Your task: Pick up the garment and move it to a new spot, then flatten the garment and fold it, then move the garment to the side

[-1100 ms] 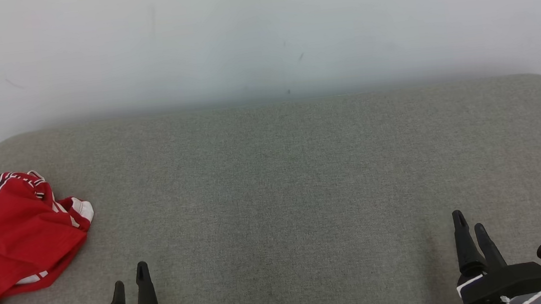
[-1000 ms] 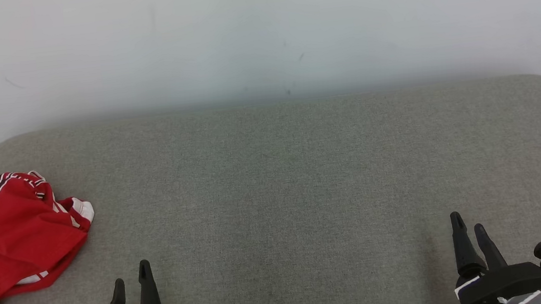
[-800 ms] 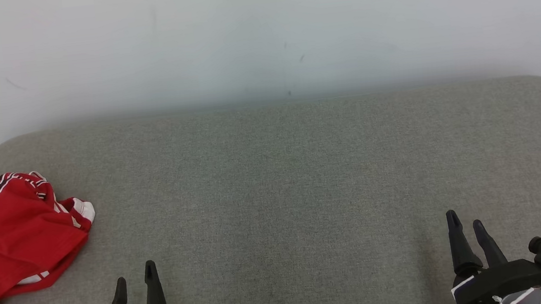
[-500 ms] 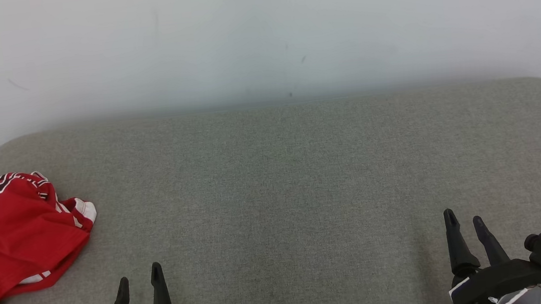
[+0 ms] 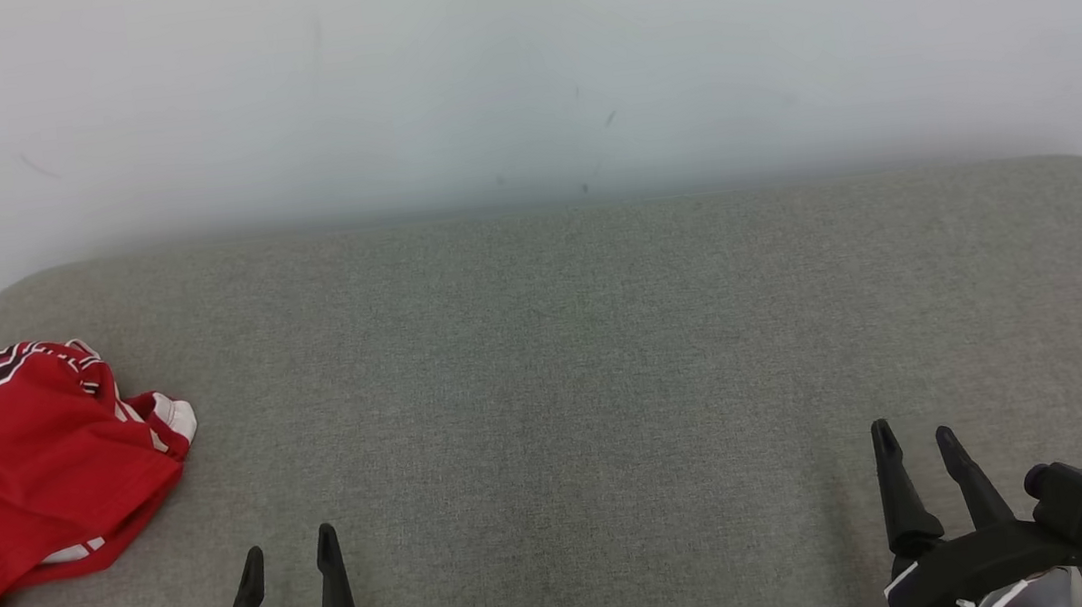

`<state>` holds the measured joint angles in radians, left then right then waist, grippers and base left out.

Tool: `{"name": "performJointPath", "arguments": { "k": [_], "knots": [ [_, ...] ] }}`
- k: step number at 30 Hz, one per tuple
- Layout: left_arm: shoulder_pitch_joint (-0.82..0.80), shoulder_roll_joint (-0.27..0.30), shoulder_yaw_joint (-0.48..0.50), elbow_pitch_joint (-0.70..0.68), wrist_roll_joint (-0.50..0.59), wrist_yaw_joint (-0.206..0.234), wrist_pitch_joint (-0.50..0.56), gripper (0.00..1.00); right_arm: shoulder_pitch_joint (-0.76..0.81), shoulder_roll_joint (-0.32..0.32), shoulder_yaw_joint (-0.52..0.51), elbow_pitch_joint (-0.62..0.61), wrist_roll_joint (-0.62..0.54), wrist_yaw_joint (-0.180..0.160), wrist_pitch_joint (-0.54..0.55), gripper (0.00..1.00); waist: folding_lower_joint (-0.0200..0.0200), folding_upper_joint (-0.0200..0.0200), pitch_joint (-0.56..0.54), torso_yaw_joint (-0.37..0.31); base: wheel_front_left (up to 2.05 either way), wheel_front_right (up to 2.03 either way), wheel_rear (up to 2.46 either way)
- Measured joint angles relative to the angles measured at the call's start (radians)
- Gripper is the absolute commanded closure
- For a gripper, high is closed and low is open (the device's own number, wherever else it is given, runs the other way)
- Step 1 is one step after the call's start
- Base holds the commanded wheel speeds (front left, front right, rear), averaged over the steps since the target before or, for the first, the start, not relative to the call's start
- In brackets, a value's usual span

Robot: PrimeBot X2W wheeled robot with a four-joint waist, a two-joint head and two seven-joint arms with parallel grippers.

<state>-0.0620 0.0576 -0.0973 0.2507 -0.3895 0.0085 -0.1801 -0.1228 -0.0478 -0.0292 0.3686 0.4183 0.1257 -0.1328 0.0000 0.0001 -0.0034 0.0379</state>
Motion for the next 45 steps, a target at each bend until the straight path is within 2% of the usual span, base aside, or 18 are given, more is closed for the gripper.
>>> {"name": "performJointPath", "arguments": {
  "k": [20,45],
  "knots": [
    [-0.024,0.000,-0.012,0.046,0.125,0.006,-0.043,0.00,-0.006,-0.001,0.013,-0.008,-0.152,0.002,-0.008,0.00,0.0000,0.0000,0.000,0.007,0.00,0.00,0.00],
    [-0.037,-0.003,-0.031,0.061,0.203,0.000,-0.082,0.00,-0.020,-0.001,0.034,-0.003,-0.250,0.003,-0.035,0.00,0.0000,0.0000,0.007,0.012,0.00,0.00,0.00]
  ]
}}
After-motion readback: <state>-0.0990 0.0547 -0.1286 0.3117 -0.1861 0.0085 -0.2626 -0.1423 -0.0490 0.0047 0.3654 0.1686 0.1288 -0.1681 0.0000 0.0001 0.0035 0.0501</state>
